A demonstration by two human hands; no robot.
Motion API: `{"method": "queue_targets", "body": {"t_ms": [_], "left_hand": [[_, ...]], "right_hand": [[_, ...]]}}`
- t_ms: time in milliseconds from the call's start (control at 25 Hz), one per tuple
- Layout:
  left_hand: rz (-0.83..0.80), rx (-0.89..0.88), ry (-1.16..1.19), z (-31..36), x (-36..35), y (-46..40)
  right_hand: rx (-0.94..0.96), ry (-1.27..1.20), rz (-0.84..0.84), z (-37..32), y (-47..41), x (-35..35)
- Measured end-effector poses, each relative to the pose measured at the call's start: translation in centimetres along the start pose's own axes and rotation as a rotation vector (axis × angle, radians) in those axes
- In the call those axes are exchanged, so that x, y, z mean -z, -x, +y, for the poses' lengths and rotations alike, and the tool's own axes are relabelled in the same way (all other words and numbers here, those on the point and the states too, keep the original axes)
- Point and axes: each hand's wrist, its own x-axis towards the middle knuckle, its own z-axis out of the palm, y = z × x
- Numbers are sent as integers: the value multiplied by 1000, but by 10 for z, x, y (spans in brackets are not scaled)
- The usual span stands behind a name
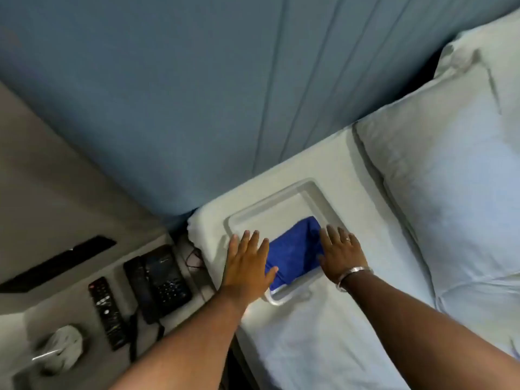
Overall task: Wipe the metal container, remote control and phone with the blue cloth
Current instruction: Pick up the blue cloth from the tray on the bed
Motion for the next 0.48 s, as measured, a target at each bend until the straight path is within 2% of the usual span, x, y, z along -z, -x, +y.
{"method": "queue_targets", "body": {"t_ms": [120,200,280,360,440,480], "left_hand": [[-36,29,-29,21,-17,-60],[-179,133,-14,24,-25,-85],[-295,172,54,21,-32,-89],[-327,198,273,15,-28,-87],[-292,253,692,7,-10,-82],[-247,285,921,0,3,-79]], "right_hand": [[139,-98,-6,7,-52,-14],[246,-129,-15,-3,-82,-16],[320,-57,-14,-9,-95,-15],[323,64,2,-6,-101,-4],[298,83,-47,2,-102,13],[275,-12,-118,5,-98,23]]}}
